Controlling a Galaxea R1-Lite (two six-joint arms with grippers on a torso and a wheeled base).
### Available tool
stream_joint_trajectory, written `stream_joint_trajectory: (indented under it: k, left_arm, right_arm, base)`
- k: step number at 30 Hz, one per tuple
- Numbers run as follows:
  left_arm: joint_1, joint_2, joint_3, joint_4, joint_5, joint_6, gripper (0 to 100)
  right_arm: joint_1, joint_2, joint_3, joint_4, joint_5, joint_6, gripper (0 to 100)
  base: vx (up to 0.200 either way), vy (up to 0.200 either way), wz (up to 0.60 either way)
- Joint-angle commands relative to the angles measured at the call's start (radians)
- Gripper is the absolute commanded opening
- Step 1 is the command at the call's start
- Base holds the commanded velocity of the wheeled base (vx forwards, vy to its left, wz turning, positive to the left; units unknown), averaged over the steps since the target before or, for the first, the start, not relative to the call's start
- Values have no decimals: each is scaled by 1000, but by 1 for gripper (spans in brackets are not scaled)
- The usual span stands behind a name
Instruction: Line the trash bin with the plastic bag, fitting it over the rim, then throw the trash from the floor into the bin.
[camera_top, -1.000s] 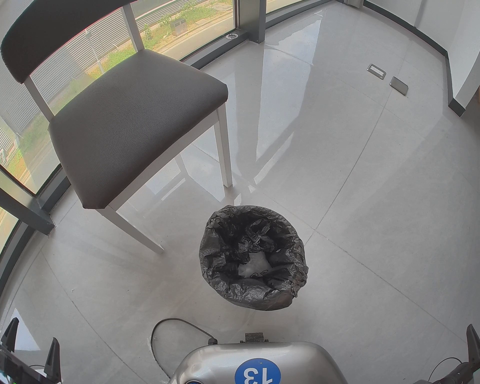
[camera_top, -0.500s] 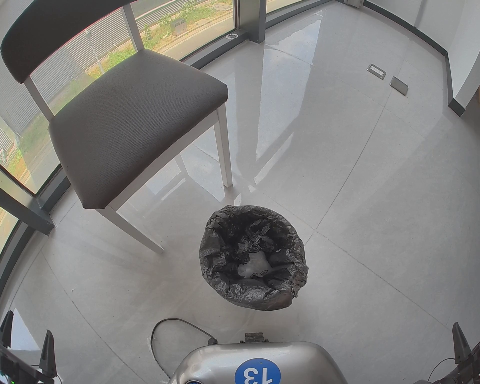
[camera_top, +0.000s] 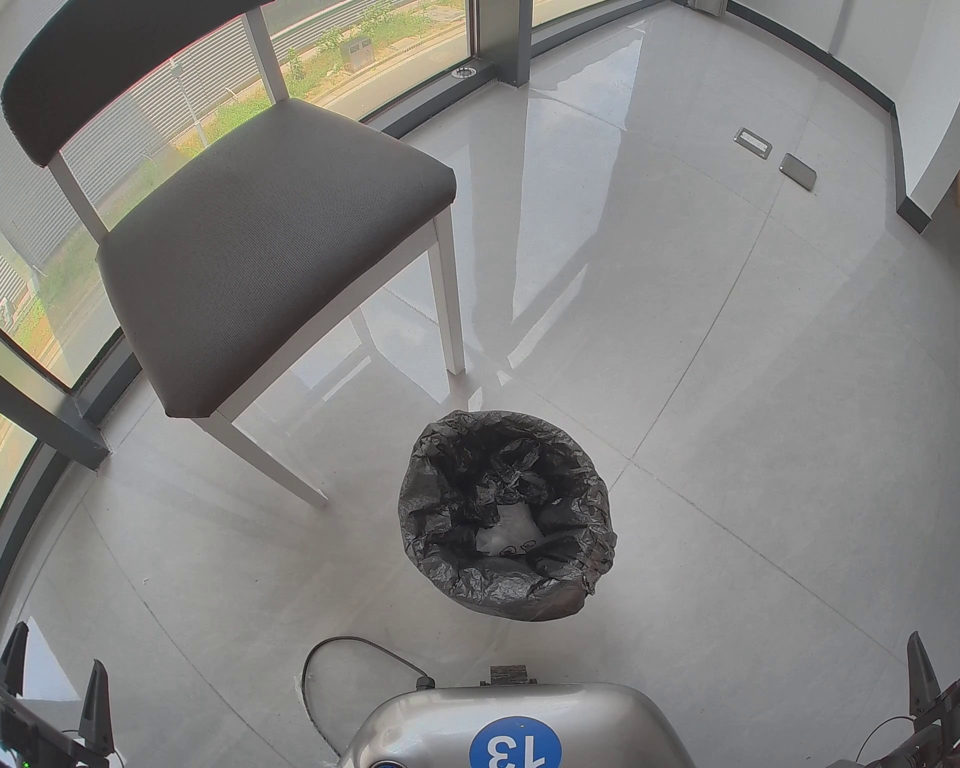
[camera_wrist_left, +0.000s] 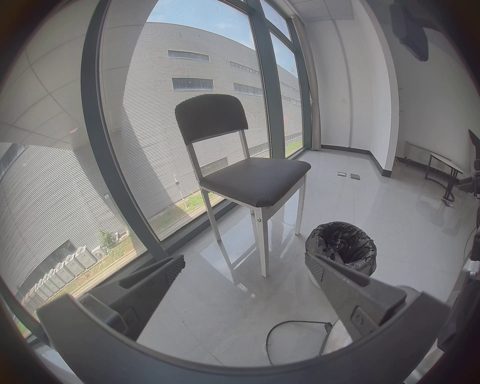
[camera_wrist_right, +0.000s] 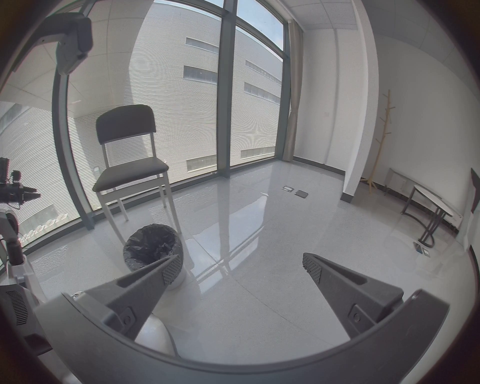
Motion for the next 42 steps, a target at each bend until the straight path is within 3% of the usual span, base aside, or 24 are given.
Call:
stream_joint_trajectory:
  k: [1,4,7,9,25,34,38,42]
  left_arm:
    - [-1,-14,18,0,-1,-5,100]
    - [-1,-14,18,0,-3,-10,100]
    - [0,-14,18,0,-3,-10,100]
    - [0,-14,18,1,-3,-8,100]
    - [-1,-14,18,1,-4,-10,100]
    - [0,-14,18,1,-4,-10,100]
    - [0,-14,18,1,-4,-10,100]
    - [0,-14,18,1,-4,-10,100]
  right_arm:
    - [1,-9,18,0,-7,2,100]
    - [1,-9,18,3,12,9,100]
    - [1,-9,18,5,105,62,100]
    - [2,-8,15,22,122,75,100]
    - [1,-11,15,17,127,78,100]
    - [1,-9,15,17,130,-73,100]
    - [1,-9,13,22,159,-68,100]
    - [1,-8,7,46,159,12,100]
  base:
    - [0,0,0]
    - [0,0,0]
    - [0,0,0]
    - [0,0,0]
    - [0,0,0]
    - [0,0,0]
    - [0,0,0]
    - [0,0,0]
